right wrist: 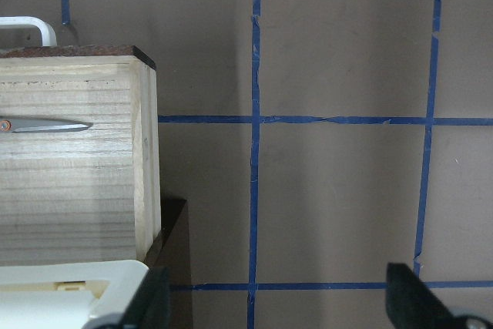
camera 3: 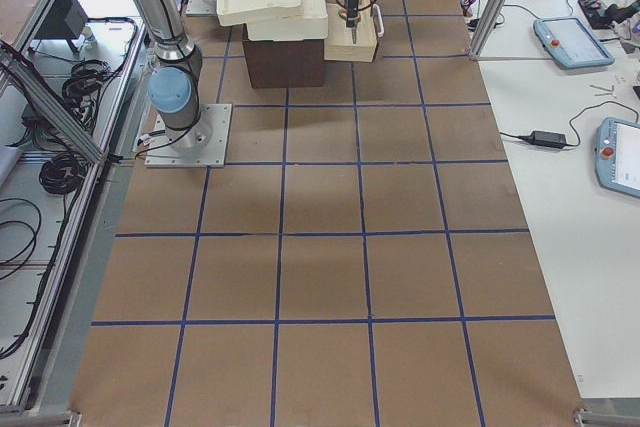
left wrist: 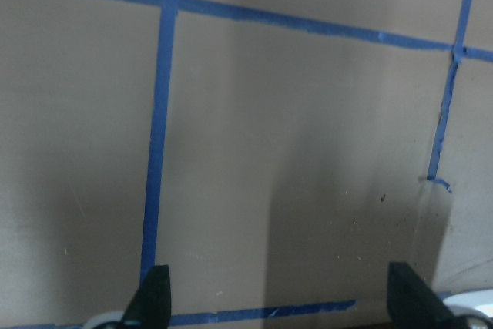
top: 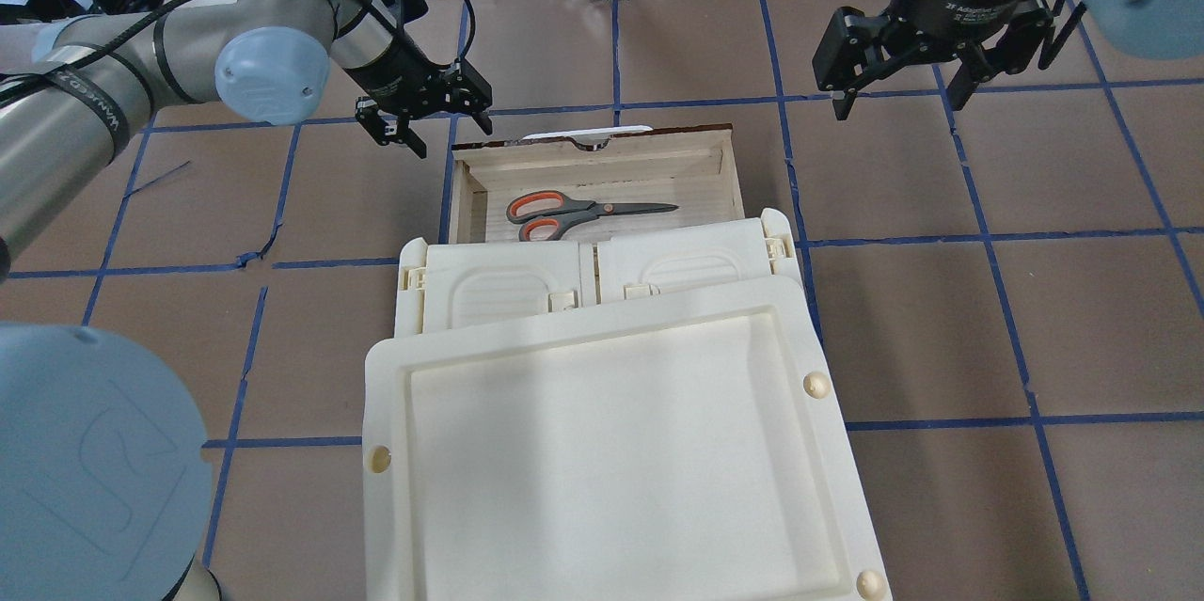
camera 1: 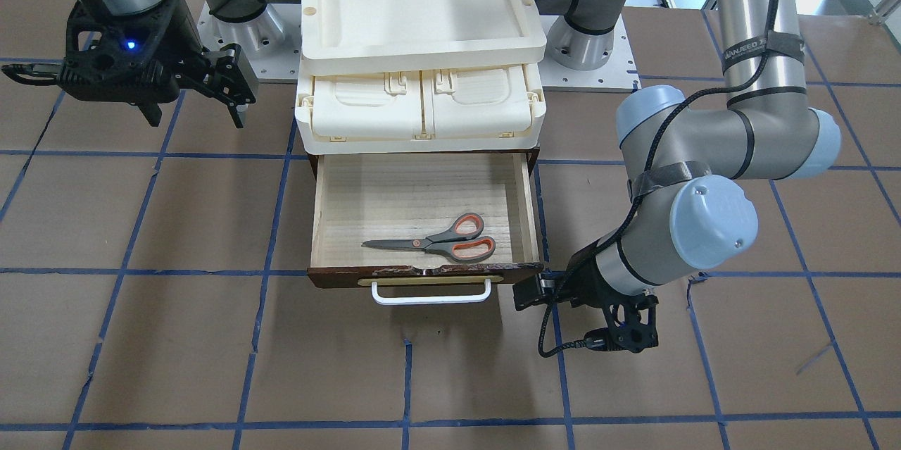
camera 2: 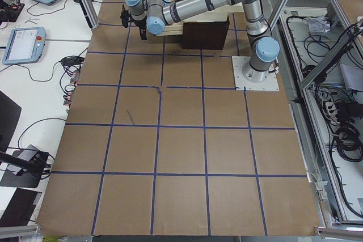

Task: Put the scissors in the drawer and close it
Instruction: 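Push the drawer front with the left gripper into the cabinet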

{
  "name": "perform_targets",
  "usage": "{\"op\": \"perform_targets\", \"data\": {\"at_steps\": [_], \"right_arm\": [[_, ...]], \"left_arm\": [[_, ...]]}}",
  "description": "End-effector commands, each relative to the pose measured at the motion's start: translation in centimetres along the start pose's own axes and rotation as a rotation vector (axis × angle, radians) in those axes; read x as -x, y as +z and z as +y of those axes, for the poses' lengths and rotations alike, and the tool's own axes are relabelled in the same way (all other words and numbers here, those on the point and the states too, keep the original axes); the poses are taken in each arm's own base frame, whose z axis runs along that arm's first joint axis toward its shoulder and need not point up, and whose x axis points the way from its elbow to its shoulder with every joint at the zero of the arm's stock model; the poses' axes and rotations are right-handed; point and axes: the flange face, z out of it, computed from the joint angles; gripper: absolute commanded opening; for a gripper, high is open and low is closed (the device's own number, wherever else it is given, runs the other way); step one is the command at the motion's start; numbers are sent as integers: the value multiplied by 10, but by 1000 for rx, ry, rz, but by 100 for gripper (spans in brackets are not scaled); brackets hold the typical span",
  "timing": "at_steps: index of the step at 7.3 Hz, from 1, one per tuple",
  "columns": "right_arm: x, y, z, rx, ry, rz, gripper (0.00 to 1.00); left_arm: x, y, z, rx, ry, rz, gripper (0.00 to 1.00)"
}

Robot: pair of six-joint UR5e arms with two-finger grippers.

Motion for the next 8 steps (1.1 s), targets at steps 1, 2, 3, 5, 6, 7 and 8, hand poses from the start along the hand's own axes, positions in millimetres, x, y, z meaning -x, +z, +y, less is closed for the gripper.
{"op": "perform_targets", "data": {"at_steps": [1,2,3,5,6,7,8], "right_arm": [[-4,1,-1,3,4,8,100],[1,0,0,1,-2,3,100],[-2,1,-1,3,3,6,100],[-2,0,0,1,3,9,100],[-1,0,1,-1,0,8,100],[-1,0,1,-1,0,8,100],[-4,0,0,1,6,8,100]], "left_arm": [[-1,-1,12,63,-30,-8,100],[-3,-9,21,85,-35,-12,100],[-4,-15,27,99,-39,-13,100],[-3,-12,36,142,-50,-19,100],[0,-6,43,160,-57,-20,100],[2,-2,50,174,-60,-26,100],[5,4,60,218,-74,-32,100]]}}
